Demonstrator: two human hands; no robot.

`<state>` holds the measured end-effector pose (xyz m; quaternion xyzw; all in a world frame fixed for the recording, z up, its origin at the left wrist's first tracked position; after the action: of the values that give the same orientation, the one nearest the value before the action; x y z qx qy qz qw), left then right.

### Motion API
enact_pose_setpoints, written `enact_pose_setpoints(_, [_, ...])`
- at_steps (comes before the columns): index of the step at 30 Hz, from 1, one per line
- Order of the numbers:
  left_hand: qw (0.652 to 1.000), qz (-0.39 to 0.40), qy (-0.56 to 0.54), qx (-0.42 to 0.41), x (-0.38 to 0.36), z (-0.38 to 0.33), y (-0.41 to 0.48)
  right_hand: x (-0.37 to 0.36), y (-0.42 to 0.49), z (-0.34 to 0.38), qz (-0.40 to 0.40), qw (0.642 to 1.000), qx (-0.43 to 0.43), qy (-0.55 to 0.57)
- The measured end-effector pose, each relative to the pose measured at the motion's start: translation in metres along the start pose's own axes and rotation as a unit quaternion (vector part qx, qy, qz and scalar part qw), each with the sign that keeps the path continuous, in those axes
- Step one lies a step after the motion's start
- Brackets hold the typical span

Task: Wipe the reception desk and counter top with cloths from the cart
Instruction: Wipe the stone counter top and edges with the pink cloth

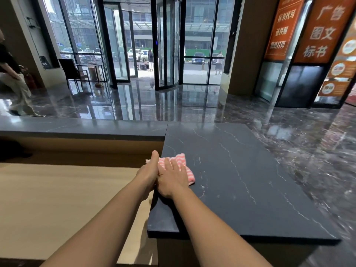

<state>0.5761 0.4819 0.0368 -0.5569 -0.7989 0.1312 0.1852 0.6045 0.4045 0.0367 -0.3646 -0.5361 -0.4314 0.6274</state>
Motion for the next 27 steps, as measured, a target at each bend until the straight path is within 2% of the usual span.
enact_pose_setpoints(5, [1.000, -0.021, 0.006, -0.003, 0.004, -0.003, -0.011, 0.004, -0.015, -0.003, -0.002, 0.998, 0.061, 0.008])
enact_pose_setpoints(8, [0.999, -0.021, 0.031, -0.014, 0.004, -0.003, -0.014, 0.009, -0.025, -0.027, 0.003, 0.998, 0.068, -0.007])
enact_pose_setpoints(18, [0.997, 0.023, 0.078, 0.004, 0.004, 0.013, -0.022, 0.028, -0.042, -0.170, -0.004, 0.994, -0.107, -0.014])
enact_pose_setpoints(23, [0.994, 0.039, 0.099, 0.006, 0.004, 0.023, -0.028, 0.028, -0.049, -0.162, -0.017, 0.984, -0.176, -0.002])
enact_pose_setpoints(27, [0.993, 0.050, 0.103, -0.002, 0.003, 0.028, -0.031, 0.025, -0.052, -0.127, -0.027, 0.984, -0.177, -0.003])
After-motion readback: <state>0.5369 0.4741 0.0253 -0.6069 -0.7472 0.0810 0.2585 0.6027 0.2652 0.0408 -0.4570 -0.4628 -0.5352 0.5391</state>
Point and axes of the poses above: each hand's wrist, its own y-axis towards the middle knuckle, its own x-axis out of the back of the hand, z = x × y, the point moved 9 cm from there along y, towards the middle knuckle, and after that the axes turned 4 degrees about -z, right-handed, at the moved point
